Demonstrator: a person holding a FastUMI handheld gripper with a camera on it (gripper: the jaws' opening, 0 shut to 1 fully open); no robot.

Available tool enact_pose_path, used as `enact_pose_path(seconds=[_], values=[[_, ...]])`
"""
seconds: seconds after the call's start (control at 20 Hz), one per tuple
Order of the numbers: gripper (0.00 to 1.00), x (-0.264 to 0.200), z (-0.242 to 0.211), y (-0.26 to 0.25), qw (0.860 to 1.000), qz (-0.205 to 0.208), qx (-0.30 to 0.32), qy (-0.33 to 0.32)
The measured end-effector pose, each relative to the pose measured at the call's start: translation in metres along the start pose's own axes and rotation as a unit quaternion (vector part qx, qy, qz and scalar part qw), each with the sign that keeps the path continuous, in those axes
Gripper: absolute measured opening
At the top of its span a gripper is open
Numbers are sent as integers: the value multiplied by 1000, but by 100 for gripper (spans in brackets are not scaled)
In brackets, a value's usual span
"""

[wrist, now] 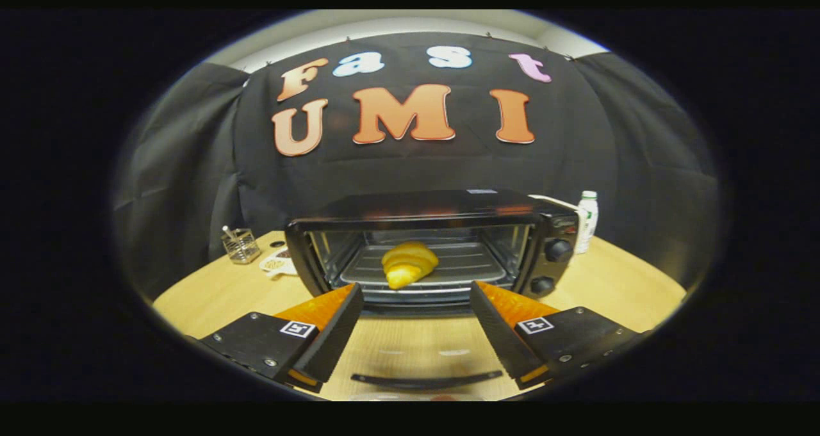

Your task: Open the toaster oven, put the food inside, and close the toaster oven door.

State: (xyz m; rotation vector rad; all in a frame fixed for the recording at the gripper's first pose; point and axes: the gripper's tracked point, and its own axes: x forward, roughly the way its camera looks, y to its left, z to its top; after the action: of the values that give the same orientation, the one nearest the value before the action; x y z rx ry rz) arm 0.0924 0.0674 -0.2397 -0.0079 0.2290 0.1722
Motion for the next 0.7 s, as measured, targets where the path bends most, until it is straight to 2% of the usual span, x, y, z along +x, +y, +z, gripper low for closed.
enact_pose_path(seconds=[0.2,0.4,0.55,0.7], values=[[99,-44,-42,-5,999,-3,15,43],[99,-63,-83,-18,995,-41,-8,89],[99,-67,-108,-11,992,-29,4,119],[99,-65,-114,-4,991,-19,-4,131]])
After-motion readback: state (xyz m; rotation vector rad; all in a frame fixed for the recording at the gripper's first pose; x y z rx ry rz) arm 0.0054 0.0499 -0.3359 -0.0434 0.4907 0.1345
